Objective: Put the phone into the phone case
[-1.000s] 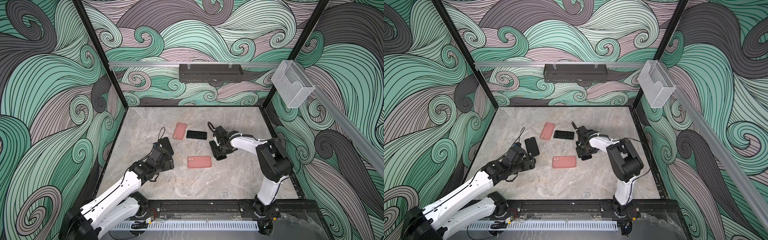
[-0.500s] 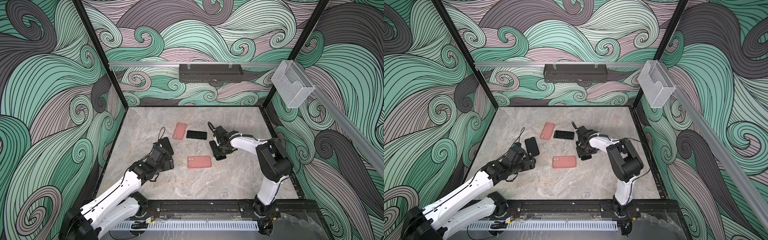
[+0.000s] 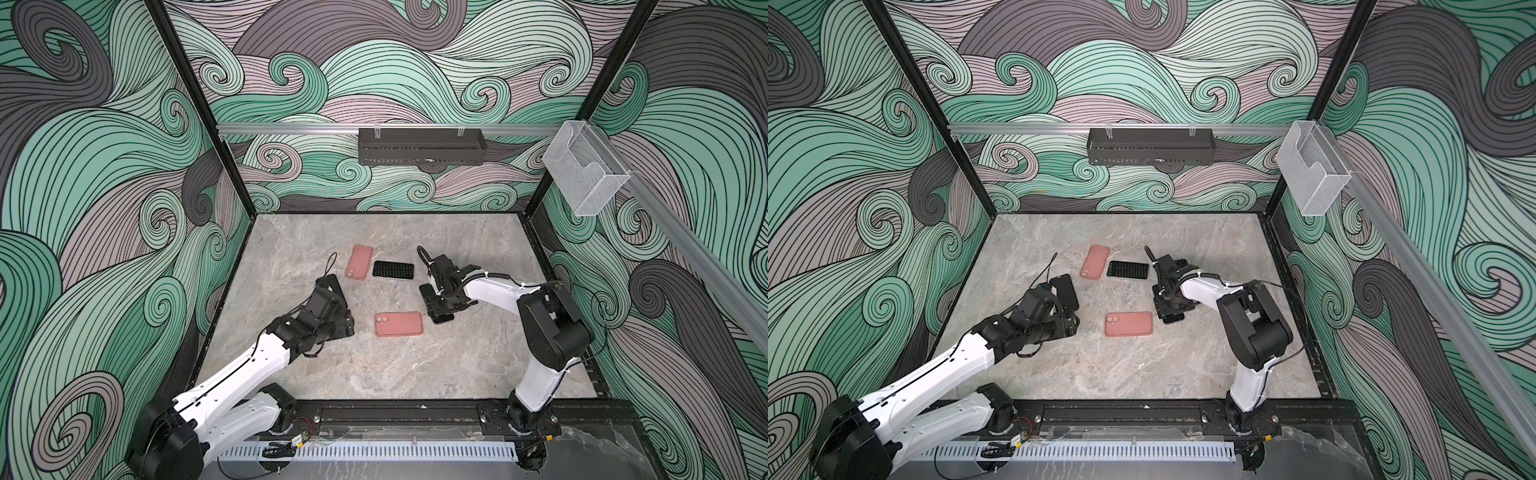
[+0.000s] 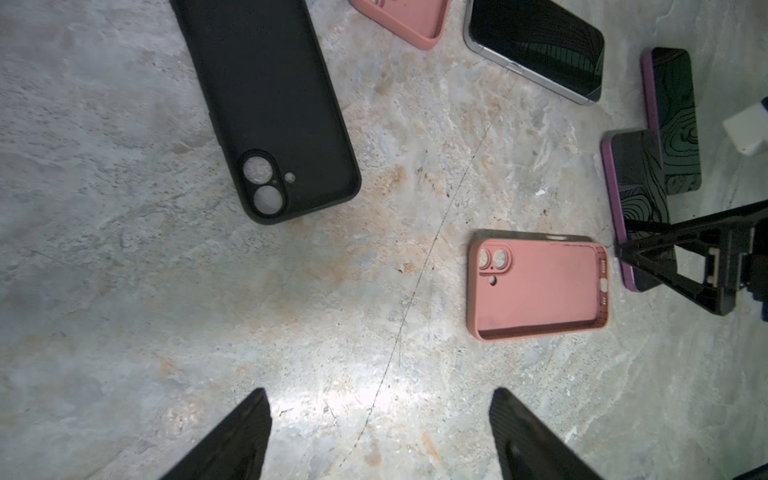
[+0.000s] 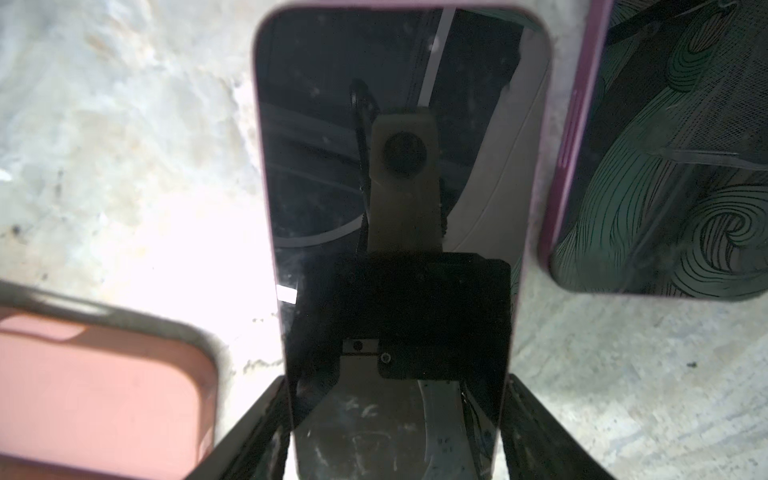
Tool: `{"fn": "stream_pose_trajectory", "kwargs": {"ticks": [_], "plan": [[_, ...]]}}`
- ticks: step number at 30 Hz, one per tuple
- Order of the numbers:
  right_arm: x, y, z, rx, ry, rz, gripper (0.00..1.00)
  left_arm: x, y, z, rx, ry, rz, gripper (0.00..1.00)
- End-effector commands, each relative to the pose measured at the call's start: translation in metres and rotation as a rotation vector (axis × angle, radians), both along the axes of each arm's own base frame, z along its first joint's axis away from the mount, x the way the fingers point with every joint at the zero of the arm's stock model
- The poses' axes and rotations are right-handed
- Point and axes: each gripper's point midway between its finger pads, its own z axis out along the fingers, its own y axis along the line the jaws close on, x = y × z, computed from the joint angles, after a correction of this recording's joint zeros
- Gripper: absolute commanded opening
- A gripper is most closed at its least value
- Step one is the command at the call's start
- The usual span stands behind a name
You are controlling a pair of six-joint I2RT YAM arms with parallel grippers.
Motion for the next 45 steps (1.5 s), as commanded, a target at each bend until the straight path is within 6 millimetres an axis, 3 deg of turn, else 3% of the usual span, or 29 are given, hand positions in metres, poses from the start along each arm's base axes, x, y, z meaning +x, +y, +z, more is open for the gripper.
{"fn": "stream_pose_trajectory", "kwargs": {"ticks": [1,12,20,26,37,45], "plan": [[0.003,0.007,0.023,0.046,-0.049,0.015,0.20,0.015,-0.017,0.021,-0.058,-0.043,-0.043,0.84],[-0.001,0.025,0.054,0.184,-0.101,0.054,0.13,0.038,-0.061,0.032,-0.192,-0.019,-0.125,0.83],[-0.013,0.050,0.092,0.396,-0.162,0.114,0.11,0.043,-0.103,0.045,-0.405,0.051,-0.258,0.83],[-0.026,0.065,0.108,0.489,-0.182,0.177,0.10,0.045,-0.132,0.063,-0.553,0.039,-0.370,0.81],[-0.045,0.087,0.118,0.536,-0.162,0.255,0.10,0.047,-0.144,0.082,-0.645,-0.010,-0.454,0.80],[-0.055,0.095,0.125,0.548,-0.172,0.306,0.09,0.055,-0.137,0.079,-0.671,0.001,-0.427,0.77]]}}
